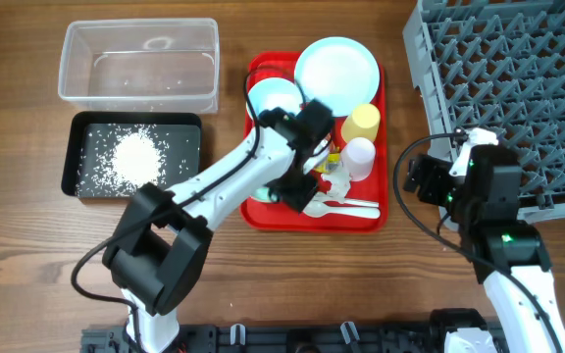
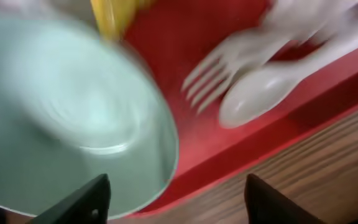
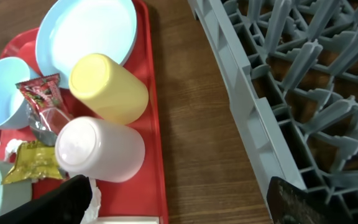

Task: Sort waste into correct bins and load items into the dishwasher rack
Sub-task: 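Return the green bowl to the red tray with the left gripper, then grasp the red strawberry wrapper and drop it into the clear bin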

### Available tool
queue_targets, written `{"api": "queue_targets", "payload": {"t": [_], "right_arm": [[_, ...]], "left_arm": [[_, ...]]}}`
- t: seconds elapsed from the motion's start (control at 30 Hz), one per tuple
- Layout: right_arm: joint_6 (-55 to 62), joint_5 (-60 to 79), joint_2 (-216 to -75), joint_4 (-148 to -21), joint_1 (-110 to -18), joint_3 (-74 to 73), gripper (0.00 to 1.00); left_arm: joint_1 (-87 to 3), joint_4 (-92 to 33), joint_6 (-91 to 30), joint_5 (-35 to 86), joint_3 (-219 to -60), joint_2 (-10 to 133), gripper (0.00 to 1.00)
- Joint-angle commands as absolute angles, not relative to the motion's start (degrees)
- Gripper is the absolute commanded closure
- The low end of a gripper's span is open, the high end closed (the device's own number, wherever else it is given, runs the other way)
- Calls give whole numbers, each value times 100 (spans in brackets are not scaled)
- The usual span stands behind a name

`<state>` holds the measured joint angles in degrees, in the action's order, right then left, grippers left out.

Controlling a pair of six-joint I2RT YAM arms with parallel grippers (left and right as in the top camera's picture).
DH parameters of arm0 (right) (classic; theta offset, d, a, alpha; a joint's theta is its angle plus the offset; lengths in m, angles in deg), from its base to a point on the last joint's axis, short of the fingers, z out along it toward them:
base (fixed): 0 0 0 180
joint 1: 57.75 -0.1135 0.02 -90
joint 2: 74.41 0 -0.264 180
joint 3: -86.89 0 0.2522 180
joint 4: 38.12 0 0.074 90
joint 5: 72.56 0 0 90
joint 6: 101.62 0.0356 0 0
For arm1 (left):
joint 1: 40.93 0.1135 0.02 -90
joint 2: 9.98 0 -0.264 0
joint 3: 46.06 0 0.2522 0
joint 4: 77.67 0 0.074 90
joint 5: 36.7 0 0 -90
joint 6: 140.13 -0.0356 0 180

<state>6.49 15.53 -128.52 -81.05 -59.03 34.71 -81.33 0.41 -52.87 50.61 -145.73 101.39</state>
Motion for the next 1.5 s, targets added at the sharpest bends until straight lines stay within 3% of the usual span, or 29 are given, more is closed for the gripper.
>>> {"api": "queue_targets", "payload": {"t": [0.0,0.1,0.23,0.43,0.73,0.93,1.3,1.47], "right_arm": [[850,1481,-12950,-8041,-5879,3323,7],[787,1485,-12950,-8043,-5879,3323,6],[787,1485,-12950,-8076,-5879,3323,6],[780,1704,-12959,-8196,-5879,3323,3],[787,1701,-12961,-8220,-5879,3323,3],[785,1701,-12961,-8245,-5879,3323,3],[787,1704,-12961,-8266,-5879,3323,2],[785,1704,-12961,-8264,-5879,3323,2]], "left_arm": [[-8153,-250,-5580,4932,-15593,9980,11],[-8153,-1190,-5635,4953,-15764,9984,4],[-8105,-1878,-5722,4960,-15764,10203,3],[-7683,-1933,-5082,5012,-15757,10725,9],[-7510,-1961,-4981,4925,-15755,11022,9],[-7608,-2023,-4667,4929,-15755,11304,18],[-7626,-2556,-4426,4927,-15755,11735,24],[-7635,-2608,-4361,4929,-15755,11754,44]]}}
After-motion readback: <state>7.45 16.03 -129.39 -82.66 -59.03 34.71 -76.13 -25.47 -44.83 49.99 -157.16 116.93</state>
